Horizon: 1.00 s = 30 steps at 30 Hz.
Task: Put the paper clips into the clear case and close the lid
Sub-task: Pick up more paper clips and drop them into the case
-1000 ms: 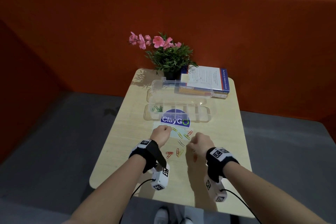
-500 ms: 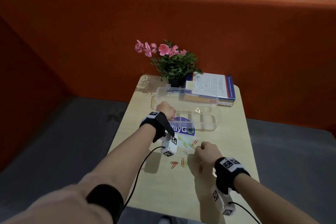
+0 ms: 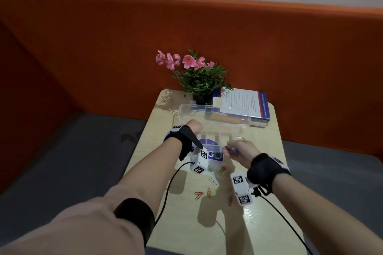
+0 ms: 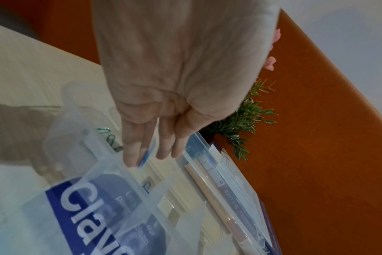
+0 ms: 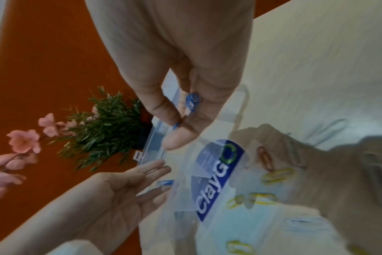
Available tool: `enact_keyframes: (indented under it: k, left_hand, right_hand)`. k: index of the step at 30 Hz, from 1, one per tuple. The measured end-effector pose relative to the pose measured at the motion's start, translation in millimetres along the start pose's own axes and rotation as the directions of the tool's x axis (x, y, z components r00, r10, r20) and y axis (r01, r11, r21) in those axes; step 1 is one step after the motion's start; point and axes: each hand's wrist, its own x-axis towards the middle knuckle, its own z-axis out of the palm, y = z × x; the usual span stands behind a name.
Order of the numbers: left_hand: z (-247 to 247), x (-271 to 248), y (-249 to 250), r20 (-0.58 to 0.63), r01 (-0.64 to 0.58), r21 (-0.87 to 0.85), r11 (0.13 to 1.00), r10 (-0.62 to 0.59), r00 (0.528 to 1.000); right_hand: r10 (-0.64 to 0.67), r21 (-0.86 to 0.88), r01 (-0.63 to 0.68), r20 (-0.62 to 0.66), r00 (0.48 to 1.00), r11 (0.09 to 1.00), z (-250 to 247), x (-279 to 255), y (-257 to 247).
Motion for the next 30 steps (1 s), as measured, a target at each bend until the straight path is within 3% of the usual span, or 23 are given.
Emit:
enact_keyframes:
  k: [4,6,9,13,17,21,24,26,28,30]
  left_hand:
    - [-9.0,-10.0,-6.2,0.041,-0.041,-0.136,0.990,0.047,0.998]
    - [-16.6,-16.2,-13.5,-0.029,-0.112,-0.209,0.971,0.108,0.994]
    - [-25.3,-26.3,-34.5,-0.186,-0.196,-0.150,0.969,0.167,0.968]
    - [-23.5,-47.4,-68.7,-0.285,-0.187,-0.026,0.982,0.172,0.943]
    - [-0.3,-65.3,-91.8,-0.208,-0.215,0.066,0.974,0.225,0.952]
    - [33.4,-75.3,-99.5,-0.144,-0.218,0.204,0.954,0.250,0.957]
    - [57.8,-80.9,-100.6,-0.093,-0.240,0.304,0.922,0.279,0.956]
    - [71.0,-81.4,-101.0,-0.025,-0.281,0.375,0.883,0.313,0.950]
    - [79.9,-80.7,-101.4,0.020,-0.314,0.451,0.835,0.342,0.939]
    - [84.9,-79.6,-102.4,0.025,-0.327,0.500,0.802,0.364,0.931]
  right_hand:
    - [0.004,-0.043,-0.002,0.030,1.000,0.999,30.3,10.1,-23.2]
    - [0.031,-0.059,-0.028,0.048,0.998,0.998,46.1,16.7,-30.3]
    - [0.081,-0.103,-0.077,0.035,0.996,0.992,67.4,23.7,-37.3]
    - [0.046,-0.204,-0.031,0.066,0.997,0.979,76.1,26.1,-36.1]
    - [-0.056,-0.223,0.074,0.082,0.995,0.972,59.7,14.4,-25.0]
    - [-0.050,-0.348,0.089,0.118,0.992,0.933,28.2,-8.5,2.2]
    - [-0.072,-0.610,0.080,0.038,0.997,0.788,2.8,-14.2,30.3]
    - [-0.173,-0.814,0.072,-0.036,0.984,0.577,-10.3,-17.9,46.0]
    - [-0.249,-0.905,0.081,-0.028,0.968,0.418,-18.1,-20.6,58.1]
    - [-0.301,-0.924,0.138,0.027,0.953,0.357,-18.7,-21.1,65.4]
